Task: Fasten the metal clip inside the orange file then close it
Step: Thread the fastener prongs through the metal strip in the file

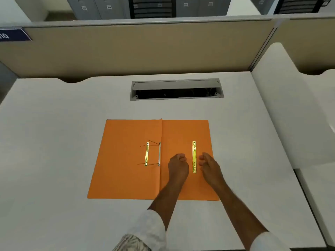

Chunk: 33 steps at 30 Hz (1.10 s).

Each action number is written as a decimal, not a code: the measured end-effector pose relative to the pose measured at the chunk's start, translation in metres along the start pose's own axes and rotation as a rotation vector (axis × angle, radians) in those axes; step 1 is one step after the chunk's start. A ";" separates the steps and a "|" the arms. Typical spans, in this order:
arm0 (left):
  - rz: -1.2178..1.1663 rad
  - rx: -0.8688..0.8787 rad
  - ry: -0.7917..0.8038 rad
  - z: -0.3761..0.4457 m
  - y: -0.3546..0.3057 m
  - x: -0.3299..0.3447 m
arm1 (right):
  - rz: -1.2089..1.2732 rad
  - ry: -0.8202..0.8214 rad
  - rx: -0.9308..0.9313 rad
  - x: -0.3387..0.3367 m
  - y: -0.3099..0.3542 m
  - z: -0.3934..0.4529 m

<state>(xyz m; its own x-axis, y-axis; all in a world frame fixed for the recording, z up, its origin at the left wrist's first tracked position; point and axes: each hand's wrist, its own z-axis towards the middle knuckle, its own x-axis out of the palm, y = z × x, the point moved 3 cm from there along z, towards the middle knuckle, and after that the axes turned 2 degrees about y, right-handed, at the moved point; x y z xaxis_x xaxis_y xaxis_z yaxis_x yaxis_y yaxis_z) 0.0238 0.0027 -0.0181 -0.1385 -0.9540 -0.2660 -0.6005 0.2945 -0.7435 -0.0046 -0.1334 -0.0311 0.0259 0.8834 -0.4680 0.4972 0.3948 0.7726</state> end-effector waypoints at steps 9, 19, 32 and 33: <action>-0.086 -0.061 -0.067 0.014 -0.007 0.017 | 0.167 0.011 0.075 0.015 -0.001 0.003; -0.043 -0.054 -0.013 0.025 -0.014 0.025 | 0.157 -0.007 0.041 0.015 -0.004 0.001; -0.103 0.052 0.131 0.022 0.001 -0.036 | 0.320 0.033 0.011 0.026 0.025 0.003; -0.113 0.070 0.124 0.021 0.002 -0.046 | 0.339 0.049 0.007 0.032 0.032 0.002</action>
<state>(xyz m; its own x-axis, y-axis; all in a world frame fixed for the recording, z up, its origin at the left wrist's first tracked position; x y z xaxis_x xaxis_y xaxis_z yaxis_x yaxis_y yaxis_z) 0.0455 0.0483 -0.0202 -0.1722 -0.9796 -0.1039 -0.5622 0.1843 -0.8062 0.0139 -0.0930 -0.0228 0.1486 0.9752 -0.1639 0.4736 0.0753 0.8775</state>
